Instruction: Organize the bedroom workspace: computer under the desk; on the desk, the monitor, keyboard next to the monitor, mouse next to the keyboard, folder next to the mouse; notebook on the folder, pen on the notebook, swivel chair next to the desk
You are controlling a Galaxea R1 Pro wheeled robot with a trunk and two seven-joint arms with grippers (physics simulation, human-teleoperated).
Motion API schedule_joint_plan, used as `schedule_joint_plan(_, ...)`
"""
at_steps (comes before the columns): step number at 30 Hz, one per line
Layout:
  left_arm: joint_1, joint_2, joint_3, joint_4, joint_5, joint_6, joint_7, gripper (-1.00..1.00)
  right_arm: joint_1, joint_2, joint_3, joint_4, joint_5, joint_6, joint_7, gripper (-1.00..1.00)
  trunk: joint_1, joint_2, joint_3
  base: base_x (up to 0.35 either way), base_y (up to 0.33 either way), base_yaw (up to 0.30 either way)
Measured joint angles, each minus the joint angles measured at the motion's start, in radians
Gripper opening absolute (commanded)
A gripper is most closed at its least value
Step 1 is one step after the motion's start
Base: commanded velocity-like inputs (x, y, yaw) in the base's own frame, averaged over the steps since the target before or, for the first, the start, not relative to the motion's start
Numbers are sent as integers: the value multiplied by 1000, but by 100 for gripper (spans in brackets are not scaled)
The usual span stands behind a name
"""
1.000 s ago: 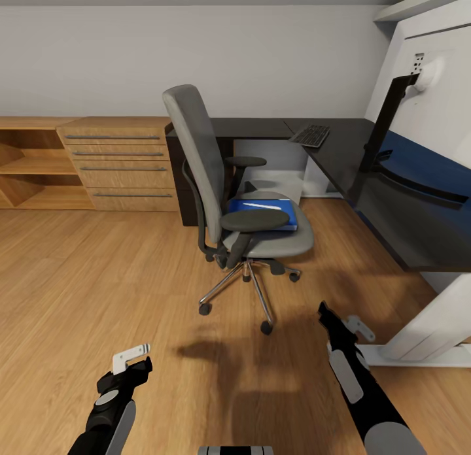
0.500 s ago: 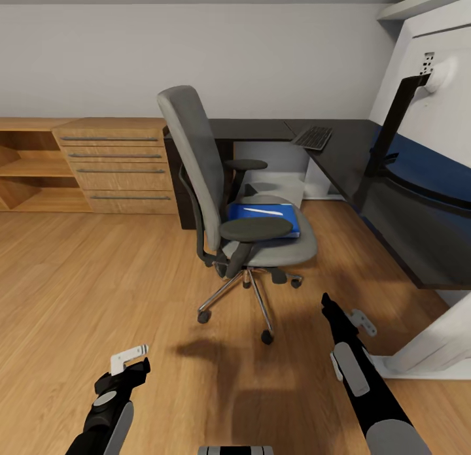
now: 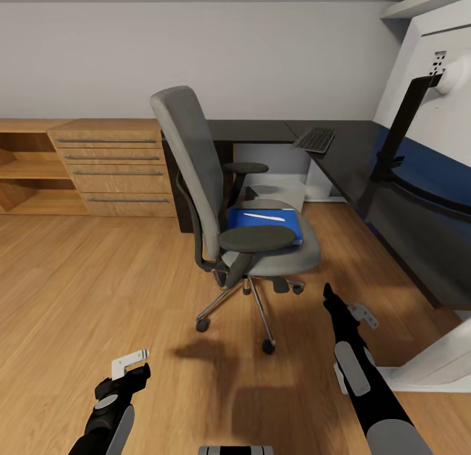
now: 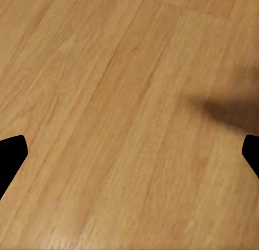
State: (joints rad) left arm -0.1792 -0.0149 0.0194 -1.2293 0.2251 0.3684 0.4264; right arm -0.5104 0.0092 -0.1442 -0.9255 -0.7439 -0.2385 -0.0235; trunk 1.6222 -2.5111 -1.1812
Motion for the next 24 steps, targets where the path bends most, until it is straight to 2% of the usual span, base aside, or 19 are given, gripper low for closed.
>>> schedule_joint_plan(4,0,0,0,0,0,0,0,100,0,0,-1,1,-1,-19,15,100,0,0,0,17,0,0)
schedule_joint_plan(14,0,0,0,1,0,0,0,100,0,1,-4,0,-7,-33,23,100,0,0,0,152,0,0)
schedule_joint_plan(17,0,0,0,1,0,0,0,100,0,1,-24,-3,-8,-33,23,100,0,0,0,140,0,0)
schedule_joint_plan(19,0,0,0,2,0,0,0,100,0,0,-52,-13,-10,-31,24,100,0,0,0,165,0,0)
schedule_joint_plan(24,0,0,0,2,0,0,1,100,1,0,-66,-55,-9,-30,23,100,0,0,0,55,0,0)
